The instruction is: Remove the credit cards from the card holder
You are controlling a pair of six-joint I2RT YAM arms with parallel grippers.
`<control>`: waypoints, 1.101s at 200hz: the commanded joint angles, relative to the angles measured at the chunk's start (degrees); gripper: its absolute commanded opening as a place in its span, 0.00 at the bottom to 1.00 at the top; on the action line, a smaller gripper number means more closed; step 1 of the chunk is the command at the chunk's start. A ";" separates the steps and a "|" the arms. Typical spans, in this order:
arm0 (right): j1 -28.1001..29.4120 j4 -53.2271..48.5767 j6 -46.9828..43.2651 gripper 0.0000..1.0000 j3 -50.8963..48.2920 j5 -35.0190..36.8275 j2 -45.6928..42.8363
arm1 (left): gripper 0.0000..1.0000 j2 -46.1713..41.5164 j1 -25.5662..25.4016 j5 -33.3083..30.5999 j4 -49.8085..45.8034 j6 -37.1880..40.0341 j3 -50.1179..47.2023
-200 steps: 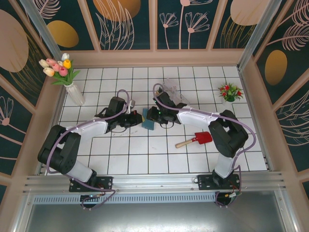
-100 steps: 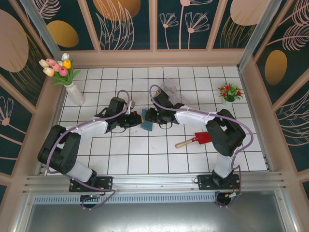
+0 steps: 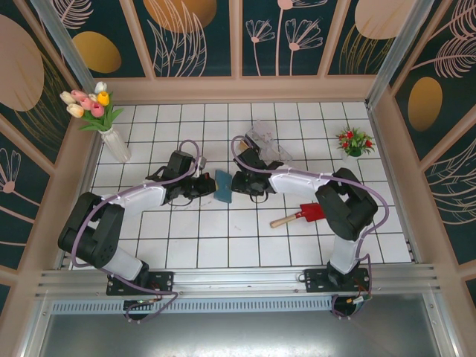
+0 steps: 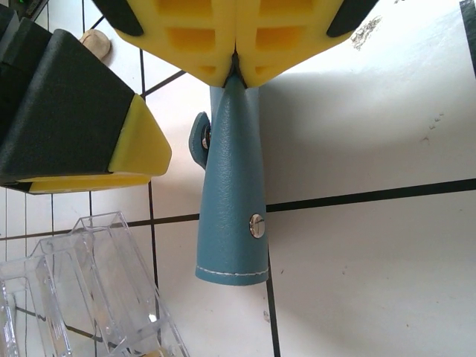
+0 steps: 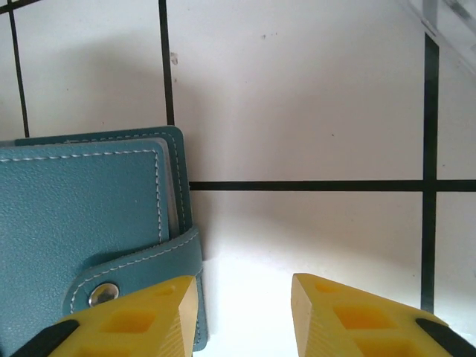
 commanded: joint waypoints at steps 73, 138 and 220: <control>-0.06 10.25 -0.14 0.34 1.29 -13.79 -0.27 | 0.00 -0.58 0.02 2.34 -0.50 1.18 1.99; 0.01 6.69 0.17 0.31 2.46 -12.03 2.06 | 0.00 -0.27 0.05 3.59 -0.03 1.06 2.24; -0.03 1.02 1.15 0.09 3.30 -4.42 2.15 | 0.00 -0.05 0.01 0.72 -1.74 0.89 2.41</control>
